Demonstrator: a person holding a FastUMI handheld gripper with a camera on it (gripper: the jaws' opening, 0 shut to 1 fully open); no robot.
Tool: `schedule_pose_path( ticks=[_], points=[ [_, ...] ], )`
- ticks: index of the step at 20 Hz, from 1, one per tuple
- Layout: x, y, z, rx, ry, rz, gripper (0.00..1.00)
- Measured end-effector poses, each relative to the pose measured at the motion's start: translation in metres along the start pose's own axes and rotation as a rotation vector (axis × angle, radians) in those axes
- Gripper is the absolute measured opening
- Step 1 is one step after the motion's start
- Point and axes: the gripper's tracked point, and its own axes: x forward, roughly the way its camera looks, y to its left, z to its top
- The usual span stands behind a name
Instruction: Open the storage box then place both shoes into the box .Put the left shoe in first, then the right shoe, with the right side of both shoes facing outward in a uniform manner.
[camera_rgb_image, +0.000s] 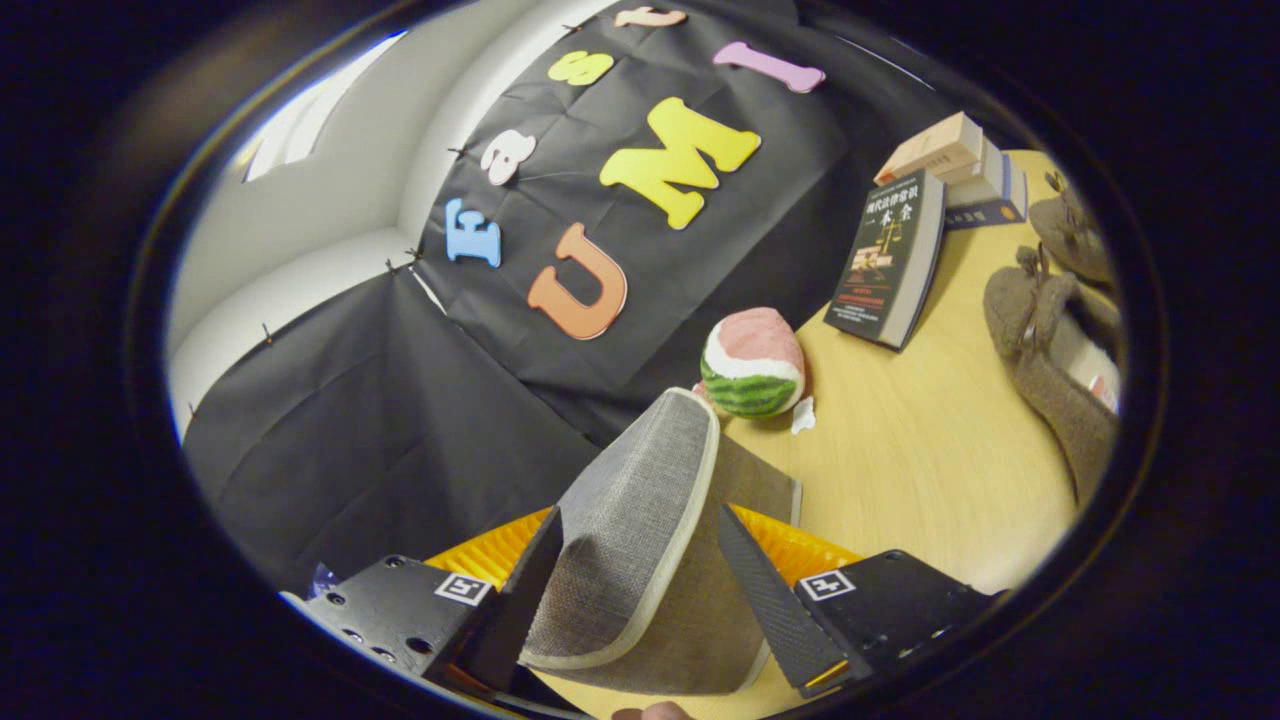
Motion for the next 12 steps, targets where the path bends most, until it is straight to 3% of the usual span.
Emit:
schedule_pose_path(
  ticks=[6,8,12],
  points=[
    [0.003,0.011,-0.021,0.178,0.109,0.073,0.95],
    [-0.002,0.014,-0.015,0.185,0.114,0.087,0.95],
    [-0.001,0.029,0.011,0.148,0.088,0.129,0.73]
  ],
)
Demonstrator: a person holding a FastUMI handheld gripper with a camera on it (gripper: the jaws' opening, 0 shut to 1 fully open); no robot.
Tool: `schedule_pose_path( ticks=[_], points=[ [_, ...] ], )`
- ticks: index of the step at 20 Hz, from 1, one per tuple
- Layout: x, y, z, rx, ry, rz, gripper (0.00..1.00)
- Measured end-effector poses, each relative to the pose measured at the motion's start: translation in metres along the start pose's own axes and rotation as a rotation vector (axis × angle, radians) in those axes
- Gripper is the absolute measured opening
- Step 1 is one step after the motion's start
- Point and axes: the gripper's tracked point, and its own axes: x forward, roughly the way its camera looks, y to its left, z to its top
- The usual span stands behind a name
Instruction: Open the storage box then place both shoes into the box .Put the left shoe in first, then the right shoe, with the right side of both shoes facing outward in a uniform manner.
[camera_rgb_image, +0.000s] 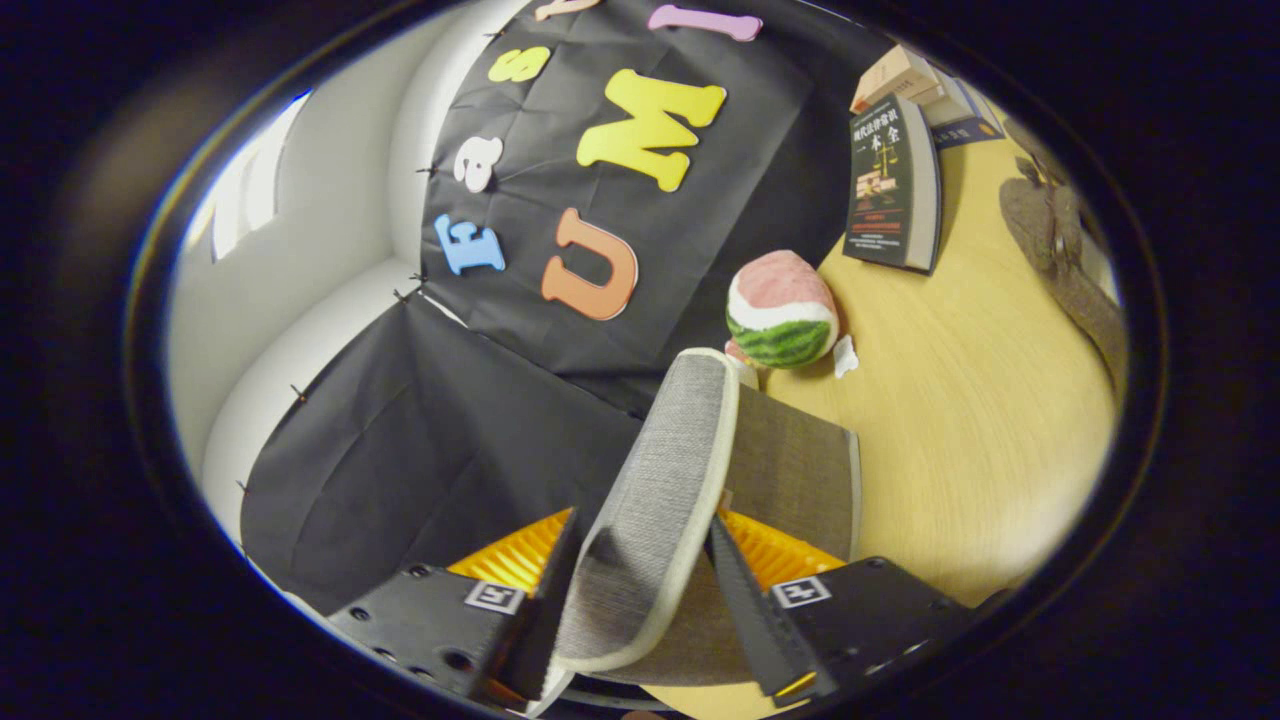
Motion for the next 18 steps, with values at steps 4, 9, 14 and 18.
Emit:
schedule_pose_path(
  ticks=[4,9,14,18],
  points=[
    [-0.002,0.005,0.014,-0.072,-0.029,-0.038,0.17],
    [0.004,0.027,0.018,-0.093,0.021,-0.026,0.06],
    [0.019,0.078,0.027,-0.215,0.024,0.013,0.06],
    [0.038,0.119,0.022,-0.318,0.026,0.025,0.06]
  ],
)
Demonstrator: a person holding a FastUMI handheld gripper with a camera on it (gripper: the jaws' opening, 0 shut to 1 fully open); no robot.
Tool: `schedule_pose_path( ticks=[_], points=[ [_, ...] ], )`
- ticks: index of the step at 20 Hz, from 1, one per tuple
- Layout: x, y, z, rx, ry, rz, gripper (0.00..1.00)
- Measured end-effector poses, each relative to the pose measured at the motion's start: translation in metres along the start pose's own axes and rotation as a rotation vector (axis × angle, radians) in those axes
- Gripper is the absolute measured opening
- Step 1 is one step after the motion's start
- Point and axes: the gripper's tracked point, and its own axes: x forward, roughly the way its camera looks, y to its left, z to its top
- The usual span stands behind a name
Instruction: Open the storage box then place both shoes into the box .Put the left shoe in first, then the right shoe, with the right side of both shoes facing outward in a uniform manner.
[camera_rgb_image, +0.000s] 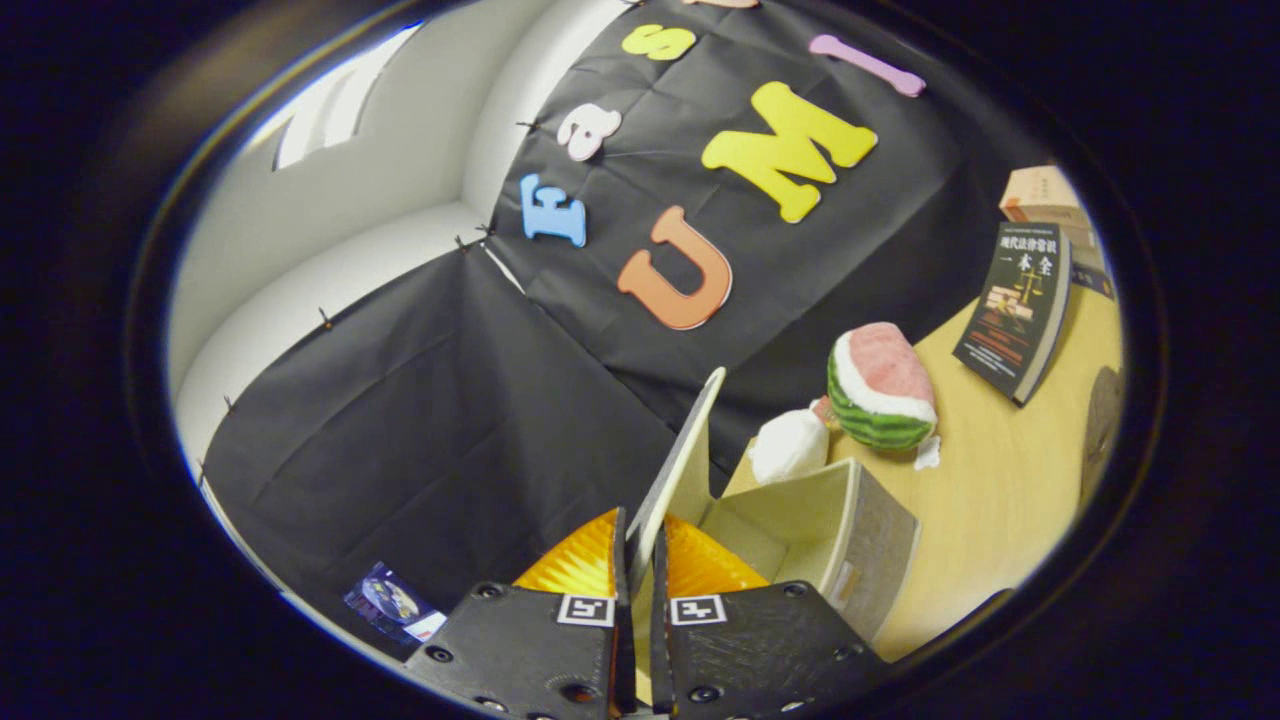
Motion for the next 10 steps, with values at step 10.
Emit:
schedule_pose_path(
  ticks=[10],
  points=[
    [0.081,0.099,-0.026,-0.211,0.043,0.033,0.27]
  ],
)
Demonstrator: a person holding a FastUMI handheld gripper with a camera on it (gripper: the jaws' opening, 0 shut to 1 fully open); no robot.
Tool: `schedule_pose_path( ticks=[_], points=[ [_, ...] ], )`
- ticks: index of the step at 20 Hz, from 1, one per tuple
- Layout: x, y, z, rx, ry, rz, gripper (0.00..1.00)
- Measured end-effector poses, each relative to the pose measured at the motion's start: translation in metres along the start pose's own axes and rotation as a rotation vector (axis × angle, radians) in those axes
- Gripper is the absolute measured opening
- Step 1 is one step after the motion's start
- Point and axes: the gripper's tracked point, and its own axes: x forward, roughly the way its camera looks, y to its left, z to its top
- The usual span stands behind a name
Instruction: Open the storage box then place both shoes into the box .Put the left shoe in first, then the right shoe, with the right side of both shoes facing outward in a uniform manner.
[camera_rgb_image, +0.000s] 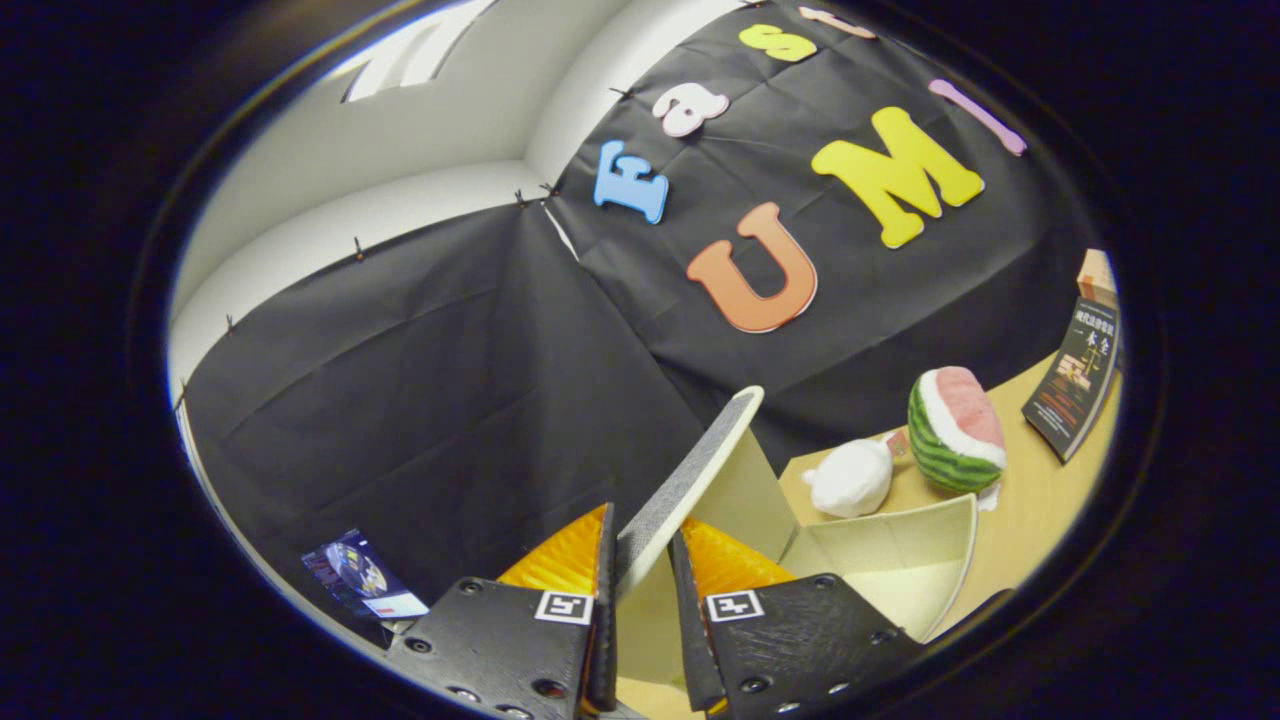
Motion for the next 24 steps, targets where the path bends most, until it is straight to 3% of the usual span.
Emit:
schedule_pose_path(
  ticks=[5,10,16,24],
  points=[
    [0.042,0.03,-0.028,-0.135,0.073,0.021,0.48],
    [0.063,0.037,-0.055,-0.282,0.114,-0.001,0.95],
    [0.053,0.033,-0.064,-0.315,0.116,-0.015,0.94],
    [-0.019,-0.03,-0.009,-0.416,-0.034,-0.222,0.96]
  ],
)
